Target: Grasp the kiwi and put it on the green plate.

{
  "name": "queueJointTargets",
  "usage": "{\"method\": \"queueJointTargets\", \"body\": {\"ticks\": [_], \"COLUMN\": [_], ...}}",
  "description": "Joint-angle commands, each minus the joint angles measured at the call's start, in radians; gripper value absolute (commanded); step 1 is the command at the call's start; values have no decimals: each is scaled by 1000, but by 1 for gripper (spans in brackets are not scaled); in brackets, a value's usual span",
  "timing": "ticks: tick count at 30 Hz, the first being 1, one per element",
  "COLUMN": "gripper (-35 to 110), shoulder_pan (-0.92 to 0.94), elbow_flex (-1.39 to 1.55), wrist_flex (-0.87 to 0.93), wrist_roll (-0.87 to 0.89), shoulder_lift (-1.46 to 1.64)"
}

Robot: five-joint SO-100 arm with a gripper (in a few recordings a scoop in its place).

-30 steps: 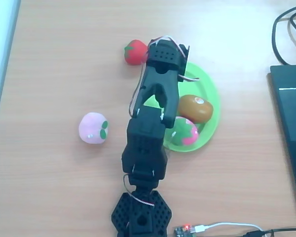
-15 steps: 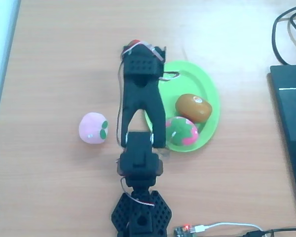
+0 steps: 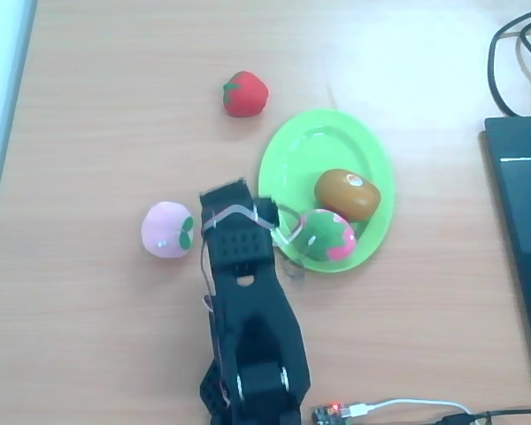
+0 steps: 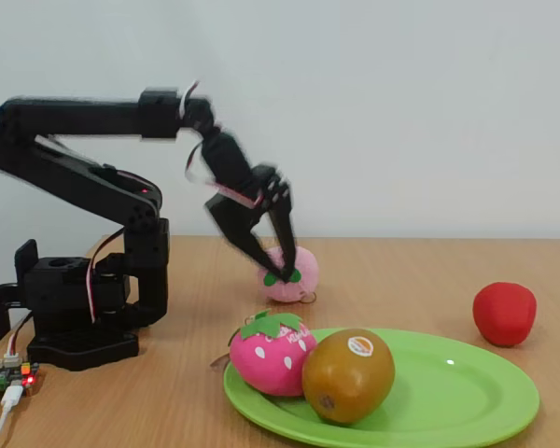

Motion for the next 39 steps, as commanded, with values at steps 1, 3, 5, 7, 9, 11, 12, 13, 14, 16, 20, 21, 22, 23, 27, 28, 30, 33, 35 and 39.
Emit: {"method": "queueJointTargets", "body": {"ticks": [1, 3, 5, 7, 9, 11, 12, 13, 14, 16, 20, 21, 22, 23, 27, 28, 30, 33, 35, 39], "gripper": [-8, -8, -8, -8, -8, -8, -8, -8, -8, -8, -8, -8, -8, -8, -8, -8, -8, -8, -8, -8], "shoulder_pan": [-5, 2, 0, -15, -25, -25, -31, -37, -41, -44, -48, -48, -46, -48, -38, -29, -15, 6, 6, 2], "elbow_flex": [140, 209, 287, 364, 426, 439, 443, 448, 453, 457, 457, 457, 456, 451, 437, 434, 431, 431, 431, 431], "wrist_flex": [-57, -133, -172, -176, -172, -172, -172, -172, -166, -146, -31, -8, 9, 21, 97, 109, 126, 126, 126, 126], "wrist_roll": [9, 190, 198, 146, 149, 169, 169, 169, 169, 167, 164, 164, 158, 149, 123, 117, 124, 143, 143, 144], "shoulder_lift": [117, 166, 222, 278, 325, 360, 374, 387, 403, 436, 509, 526, 531, 531, 531, 531, 531, 531, 531, 531]}}
